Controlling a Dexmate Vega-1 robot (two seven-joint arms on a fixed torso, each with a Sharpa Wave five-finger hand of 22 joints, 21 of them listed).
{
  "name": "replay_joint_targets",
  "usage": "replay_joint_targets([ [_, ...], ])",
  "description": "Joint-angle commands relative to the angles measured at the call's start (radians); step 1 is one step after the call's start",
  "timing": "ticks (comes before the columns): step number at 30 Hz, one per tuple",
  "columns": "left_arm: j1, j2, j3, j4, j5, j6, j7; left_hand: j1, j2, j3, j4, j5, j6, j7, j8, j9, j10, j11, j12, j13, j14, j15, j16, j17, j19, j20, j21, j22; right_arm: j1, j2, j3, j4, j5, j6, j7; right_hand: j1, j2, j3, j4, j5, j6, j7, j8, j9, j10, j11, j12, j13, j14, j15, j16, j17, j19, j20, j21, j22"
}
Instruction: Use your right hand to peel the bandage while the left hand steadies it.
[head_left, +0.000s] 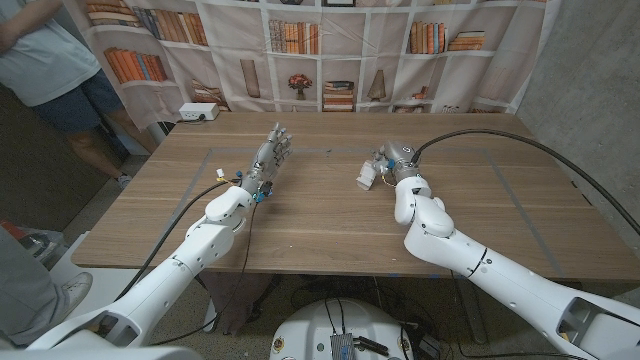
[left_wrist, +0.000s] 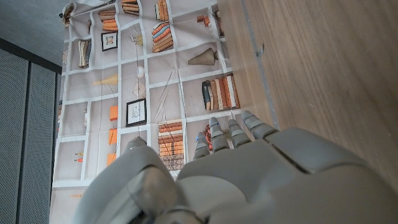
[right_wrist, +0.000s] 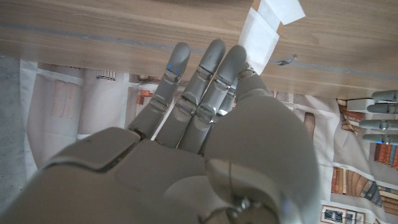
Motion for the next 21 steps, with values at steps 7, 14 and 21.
replay_joint_targets([
  [7,-0.012,0.001,0.016,-0.017,0.004,-0.003,-0.028,-0.003,-0.005,-0.007,0.004,0.003,0.011,0.002,0.005,0.002,0.009,0.002,0.004,0.003,0.0,-0.017,0.002,0.003,-0.008,0.001,0.002,0.005,-0.057,0.054,0.221,-0.075,0.257,0.056,-0.224,0.008,-0.001,0.011,0.005,0.012,0.001,0.007,0.009,0.014,0.001,-0.001,0.005,0.013,0.011,0.002,-0.009,0.008,-0.014,-0.089,0.017,0.003],
  [14,-0.02,-0.001,0.022,-0.01,0.004,-0.012,-0.049,-0.004,-0.004,-0.008,0.004,0.004,0.054,0.037,0.019,0.002,0.018,0.003,0.007,0.003,0.0,-0.018,0.002,0.003,-0.008,0.002,0.002,0.005,-0.091,0.102,0.342,-0.079,0.467,0.124,-0.254,0.006,-0.001,0.013,0.007,0.019,-0.001,0.016,0.013,0.024,-0.001,-0.003,0.003,0.016,0.007,0.002,-0.015,0.011,-0.023,-0.09,0.03,0.003],
  [21,-0.021,-0.033,0.011,-0.013,-0.062,-0.011,-0.084,0.0,-0.006,-0.008,0.001,0.002,0.117,0.006,0.037,0.002,0.016,0.006,0.005,0.004,-0.006,-0.012,0.0,0.002,-0.011,0.007,0.001,0.005,-0.07,0.075,0.308,-0.073,0.493,0.149,-0.319,0.006,0.0,0.015,0.008,0.023,0.0,0.014,0.016,0.03,0.0,-0.003,0.0,0.015,0.009,0.001,-0.017,0.013,-0.026,-0.091,0.039,0.003],
])
